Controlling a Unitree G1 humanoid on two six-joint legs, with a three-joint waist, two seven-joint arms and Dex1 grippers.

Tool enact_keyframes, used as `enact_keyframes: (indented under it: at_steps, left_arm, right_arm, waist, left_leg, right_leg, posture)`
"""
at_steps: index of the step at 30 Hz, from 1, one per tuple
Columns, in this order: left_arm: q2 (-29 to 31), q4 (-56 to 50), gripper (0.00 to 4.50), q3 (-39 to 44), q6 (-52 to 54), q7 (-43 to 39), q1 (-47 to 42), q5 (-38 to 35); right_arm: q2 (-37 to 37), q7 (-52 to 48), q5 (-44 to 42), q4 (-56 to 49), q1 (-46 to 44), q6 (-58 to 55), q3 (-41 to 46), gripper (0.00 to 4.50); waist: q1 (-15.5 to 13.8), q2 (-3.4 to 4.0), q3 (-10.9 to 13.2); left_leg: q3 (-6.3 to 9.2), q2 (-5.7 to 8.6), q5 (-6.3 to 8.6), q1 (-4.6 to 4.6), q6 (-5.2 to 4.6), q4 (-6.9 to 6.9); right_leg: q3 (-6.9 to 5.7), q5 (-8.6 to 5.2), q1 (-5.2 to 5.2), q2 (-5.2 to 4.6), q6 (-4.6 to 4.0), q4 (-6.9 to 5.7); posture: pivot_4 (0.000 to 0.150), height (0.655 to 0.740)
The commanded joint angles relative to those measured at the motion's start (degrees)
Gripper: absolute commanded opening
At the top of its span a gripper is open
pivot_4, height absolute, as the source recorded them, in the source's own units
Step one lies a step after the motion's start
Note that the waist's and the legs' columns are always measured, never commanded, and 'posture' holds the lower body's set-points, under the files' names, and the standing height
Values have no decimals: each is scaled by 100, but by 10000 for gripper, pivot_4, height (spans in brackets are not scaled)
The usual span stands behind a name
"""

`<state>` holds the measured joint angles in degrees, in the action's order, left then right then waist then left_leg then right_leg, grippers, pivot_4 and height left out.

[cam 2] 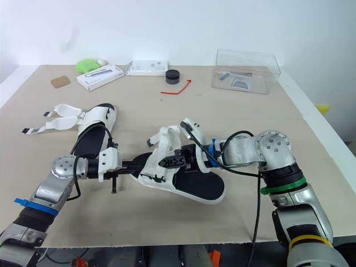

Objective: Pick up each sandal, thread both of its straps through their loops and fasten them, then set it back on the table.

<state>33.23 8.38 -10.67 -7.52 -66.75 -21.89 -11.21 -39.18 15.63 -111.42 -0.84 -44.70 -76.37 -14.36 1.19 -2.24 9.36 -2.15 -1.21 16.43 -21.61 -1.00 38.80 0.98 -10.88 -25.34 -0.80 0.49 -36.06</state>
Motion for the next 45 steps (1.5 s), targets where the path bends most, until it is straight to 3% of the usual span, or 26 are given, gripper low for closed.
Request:
enact_keyframes:
  at_steps: [1, 11, 14, 16, 18, 27, 30, 34, 45]
  left_arm:
    - [29, 174, 0, -174, 52, -34, 60, 232]
    - [13, 237, 0, -198, 23, -16, 31, 261]
    - [12, 260, 0, -201, 13, -18, 17, 266]
    - [15, 278, 0, -205, 5, -25, 7, 268]
    - [12, 296, 0, -213, -2, -28, -5, 270]
    - [-16, 377, 0, -251, -54, -33, -72, 273]
    - [-5, 385, 0, -257, -64, -37, -74, 277]
    - [15, 384, 0, -247, -65, -38, -65, 276]
    - [36, 360, 0, -264, -64, -47, -26, 284]
  right_arm:
    - [-175, 139, -91, -312, 30, 117, -111, 564]
    - [-282, 160, -158, -839, 264, 413, -187, 564]
    - [-293, 31, -158, -1010, 274, 463, -142, 10332]
    - [-319, 31, -158, -1048, 190, 513, -99, 20639]
    - [-357, 57, -140, -1000, 58, 552, -63, 27565]
    - [-269, -69, 432, -298, -486, 626, 138, 27565]
    - [-163, -53, 492, -211, -487, 662, 201, 20833]
    - [-127, 38, 295, -426, -305, 681, 197, 687]
    - [-475, 55, 128, -1543, 552, 695, -70, 175]
  waist:
    - [0, -1, -1]
    - [-3, 0, -1]
    - [-4, 0, -1]
    - [-3, 0, -1]
    - [-3, 0, -1]
    - [-10, 0, -2]
    - [-10, 0, -2]
    - [-11, 1, -2]
    - [-10, 2, -3]
  left_leg:
    - [-1, 0, 0, 0, 0, 0]
    - [-2, 2, 0, 0, 0, 0]
    - [-1, 2, 0, 0, 0, 0]
    - [-2, 2, -1, 1, 0, 1]
    - [-2, 1, -2, 2, -1, 1]
    - [-4, 2, -6, 4, -7, 2]
    - [-5, 3, -6, 2, -7, 2]
    - [-4, 3, -6, 2, -7, 2]
    - [-3, 3, -5, 2, -7, 2]
  right_leg:
    - [0, 0, 0, -1, 0, 0]
    - [0, 0, 1, -4, 0, 0]
    - [-1, -1, 1, -4, 2, 0]
    - [0, 0, 1, -4, 3, 0]
    - [0, 0, 2, -4, 5, 0]
    - [0, 4, 3, -4, 5, 0]
    - [1, 4, 3, -6, 5, 0]
    - [0, 5, 2, -7, 4, 0]
    - [-1, 4, 3, -8, 8, 1]
  posture:
    - [1500, 7400]
    - [1500, 7400]
    - [1500, 7400]
    - [1500, 7400]
    - [1500, 7400]
    - [1500, 7400]
    - [1500, 7400]
    - [1500, 7400]
    - [1500, 7400]
